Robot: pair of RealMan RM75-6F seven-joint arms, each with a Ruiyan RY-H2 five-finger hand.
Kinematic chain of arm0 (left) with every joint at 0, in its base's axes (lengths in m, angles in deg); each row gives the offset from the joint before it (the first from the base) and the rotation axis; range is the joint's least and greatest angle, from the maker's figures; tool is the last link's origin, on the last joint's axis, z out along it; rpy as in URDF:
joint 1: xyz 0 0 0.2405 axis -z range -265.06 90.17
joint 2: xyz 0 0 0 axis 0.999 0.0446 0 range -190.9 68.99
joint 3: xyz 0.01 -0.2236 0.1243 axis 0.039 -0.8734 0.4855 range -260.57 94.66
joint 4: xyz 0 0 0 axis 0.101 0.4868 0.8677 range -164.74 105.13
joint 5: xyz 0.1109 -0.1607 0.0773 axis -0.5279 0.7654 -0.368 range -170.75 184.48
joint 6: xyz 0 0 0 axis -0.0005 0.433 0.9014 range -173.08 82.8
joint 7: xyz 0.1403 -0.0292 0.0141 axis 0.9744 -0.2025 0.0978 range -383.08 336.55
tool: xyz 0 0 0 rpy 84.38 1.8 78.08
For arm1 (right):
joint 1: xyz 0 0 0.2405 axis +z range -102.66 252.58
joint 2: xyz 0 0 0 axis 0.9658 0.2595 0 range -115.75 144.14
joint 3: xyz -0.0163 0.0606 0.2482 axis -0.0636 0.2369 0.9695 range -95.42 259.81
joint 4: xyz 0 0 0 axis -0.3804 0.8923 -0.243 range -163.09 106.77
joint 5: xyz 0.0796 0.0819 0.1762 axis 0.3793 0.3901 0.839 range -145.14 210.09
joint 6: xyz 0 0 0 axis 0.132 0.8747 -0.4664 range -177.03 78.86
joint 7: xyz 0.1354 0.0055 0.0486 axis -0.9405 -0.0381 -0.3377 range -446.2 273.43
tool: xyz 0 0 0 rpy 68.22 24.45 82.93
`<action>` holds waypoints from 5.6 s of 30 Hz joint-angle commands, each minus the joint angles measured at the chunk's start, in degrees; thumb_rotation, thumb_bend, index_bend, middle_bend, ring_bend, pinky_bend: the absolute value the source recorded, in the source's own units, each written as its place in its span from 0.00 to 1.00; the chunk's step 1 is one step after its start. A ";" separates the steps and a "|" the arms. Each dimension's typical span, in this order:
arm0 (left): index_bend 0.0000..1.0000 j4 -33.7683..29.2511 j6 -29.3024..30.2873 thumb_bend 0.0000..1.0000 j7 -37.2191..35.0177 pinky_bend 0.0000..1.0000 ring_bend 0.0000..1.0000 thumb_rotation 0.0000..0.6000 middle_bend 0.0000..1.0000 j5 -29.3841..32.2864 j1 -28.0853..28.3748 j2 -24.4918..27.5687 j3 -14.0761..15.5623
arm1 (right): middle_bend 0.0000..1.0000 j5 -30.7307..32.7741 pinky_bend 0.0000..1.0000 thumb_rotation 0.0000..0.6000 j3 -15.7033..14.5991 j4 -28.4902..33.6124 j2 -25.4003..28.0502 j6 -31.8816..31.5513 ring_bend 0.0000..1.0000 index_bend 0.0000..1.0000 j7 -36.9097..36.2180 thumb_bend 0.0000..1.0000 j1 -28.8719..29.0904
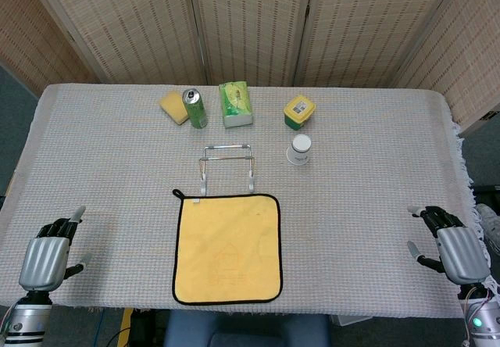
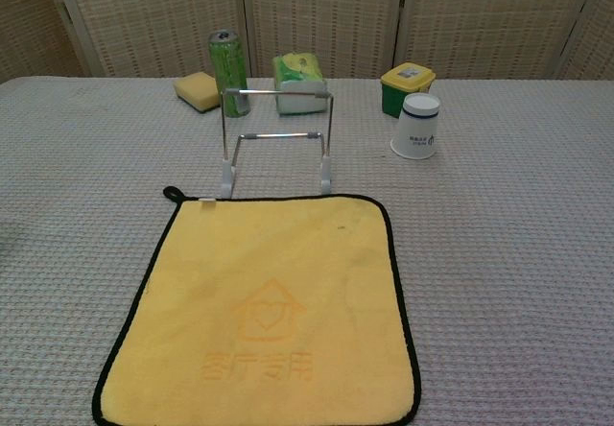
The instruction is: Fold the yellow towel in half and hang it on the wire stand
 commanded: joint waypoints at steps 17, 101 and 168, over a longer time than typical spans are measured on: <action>0.16 2.51 0.31 0.26 -3.28 0.33 0.26 1.00 0.31 -2.68 -0.01 0.25 1.09 | 0.32 -0.40 0.28 1.00 0.18 0.32 0.01 0.18 0.24 0.22 -0.78 0.33 0.78; 0.47 21.57 -13.79 0.32 -16.85 0.89 0.85 1.00 0.91 -25.78 16.30 -17.66 14.80 | 0.34 -0.66 0.28 1.00 -1.18 0.87 -0.07 1.94 0.31 0.23 -1.27 0.33 2.16; 0.57 23.04 -10.21 0.47 -18.55 0.90 0.86 1.00 0.92 -24.92 16.35 -19.82 16.09 | 0.85 -14.10 1.00 1.00 -7.52 -0.16 -20.96 34.06 0.94 0.45 6.89 0.16 29.97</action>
